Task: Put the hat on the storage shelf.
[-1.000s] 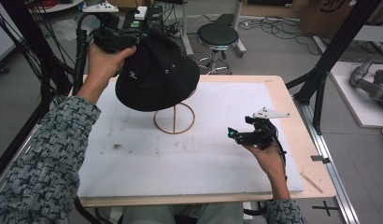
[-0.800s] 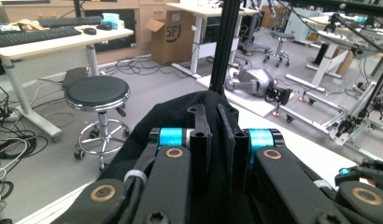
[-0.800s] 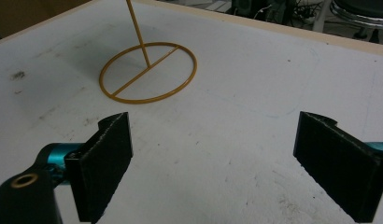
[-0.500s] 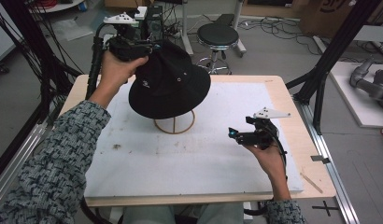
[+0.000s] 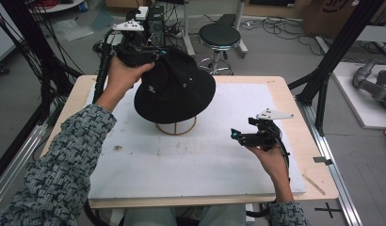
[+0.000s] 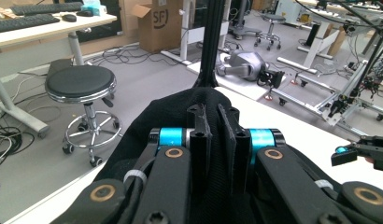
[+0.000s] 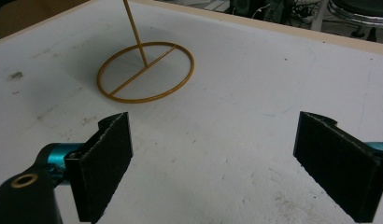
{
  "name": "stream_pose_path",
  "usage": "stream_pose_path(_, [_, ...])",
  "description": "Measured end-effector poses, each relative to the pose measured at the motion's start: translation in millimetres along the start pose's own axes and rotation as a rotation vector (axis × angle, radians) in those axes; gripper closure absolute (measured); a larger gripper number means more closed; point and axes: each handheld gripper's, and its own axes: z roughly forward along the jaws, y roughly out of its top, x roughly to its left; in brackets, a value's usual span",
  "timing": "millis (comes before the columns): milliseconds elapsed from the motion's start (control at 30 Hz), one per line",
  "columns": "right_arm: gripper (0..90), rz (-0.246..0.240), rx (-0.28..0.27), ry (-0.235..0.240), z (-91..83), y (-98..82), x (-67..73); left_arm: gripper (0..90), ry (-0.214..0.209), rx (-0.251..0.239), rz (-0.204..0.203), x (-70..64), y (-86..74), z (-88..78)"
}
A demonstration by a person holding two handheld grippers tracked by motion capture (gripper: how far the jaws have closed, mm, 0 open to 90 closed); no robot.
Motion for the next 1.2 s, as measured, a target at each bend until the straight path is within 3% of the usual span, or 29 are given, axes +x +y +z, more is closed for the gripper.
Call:
stream_pose_path(233, [11.5,-0.001,0.004,0.003,1.3,0.1,0.8,82.1,-0.008,-0.002,0.000,-2.1,-2.8,-0.5])
stream_pose_path(833, [11.5,0.002,-0.003,0.003,-0.1,0.5,-0.3,67.4,-0.019,0.008,0.029,-7.2,-5.7,5.0])
stream_pose_path(1200, [11.5,0.004,-0.001,0.005,0.1,0.7,-0.2,60.2,-0.026,0.026,0.009,-2.5,-17.4,7.6])
